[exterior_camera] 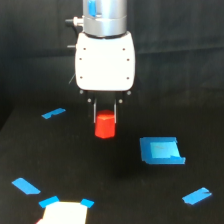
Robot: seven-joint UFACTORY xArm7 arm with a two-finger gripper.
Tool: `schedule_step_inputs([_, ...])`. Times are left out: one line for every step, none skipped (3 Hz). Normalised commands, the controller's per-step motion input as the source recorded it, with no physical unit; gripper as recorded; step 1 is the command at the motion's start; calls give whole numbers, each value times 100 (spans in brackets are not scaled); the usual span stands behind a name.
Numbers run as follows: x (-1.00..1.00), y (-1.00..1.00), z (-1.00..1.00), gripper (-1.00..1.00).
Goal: Pick up the red object from the table
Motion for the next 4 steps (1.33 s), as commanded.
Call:
schedule_step_inputs([12, -55, -3, -100])
schedule_step_inputs([9, -21, 17, -90])
schedule_step_inputs([29, -23, -15, -100])
schedule_step_inputs([-37, 24, 20, -98])
